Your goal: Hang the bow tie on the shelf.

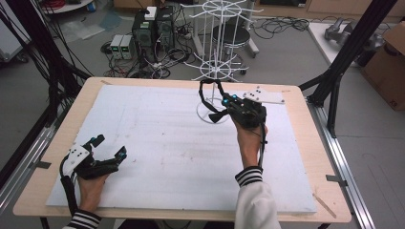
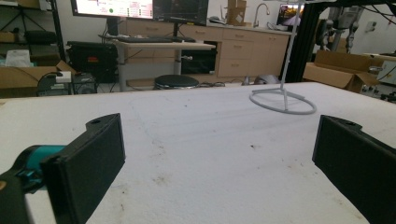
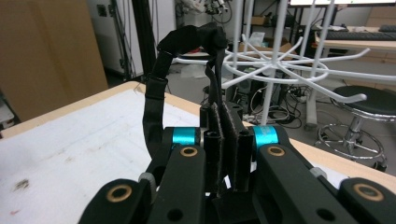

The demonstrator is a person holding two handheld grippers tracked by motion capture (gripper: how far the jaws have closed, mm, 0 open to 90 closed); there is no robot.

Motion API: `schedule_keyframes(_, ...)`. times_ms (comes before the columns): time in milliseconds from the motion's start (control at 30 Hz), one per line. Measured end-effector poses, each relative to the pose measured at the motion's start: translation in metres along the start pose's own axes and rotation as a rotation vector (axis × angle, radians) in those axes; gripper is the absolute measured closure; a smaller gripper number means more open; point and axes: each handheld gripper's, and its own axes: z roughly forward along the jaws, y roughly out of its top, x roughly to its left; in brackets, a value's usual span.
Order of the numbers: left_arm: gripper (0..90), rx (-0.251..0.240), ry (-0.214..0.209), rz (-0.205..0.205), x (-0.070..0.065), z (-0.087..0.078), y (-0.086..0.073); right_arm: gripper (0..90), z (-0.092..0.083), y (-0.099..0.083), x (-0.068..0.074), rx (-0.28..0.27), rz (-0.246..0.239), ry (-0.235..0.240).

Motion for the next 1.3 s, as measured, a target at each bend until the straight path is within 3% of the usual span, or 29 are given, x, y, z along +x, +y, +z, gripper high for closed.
schedule_keyframes(600, 2.9, 0.003, -0.002, 0.000, -0.001, 0.001, 0.000, 86.7, 0.016, -0.011, -0.019, 0.002, 0.068, -0.053)
schedule_keyframes(1033, 2.9, 0.010, -0.007, 0.001, 0.000, 0.001, 0.000, 86.1, 0.025, -0.025, -0.026, 0.037, 0.104, -0.058)
schedule_keyframes(1300, 2.9, 0.008, -0.007, 0.003, 0.000, 0.001, 0.000, 81.8, 0.026, -0.030, -0.028, 0.063, 0.117, -0.037)
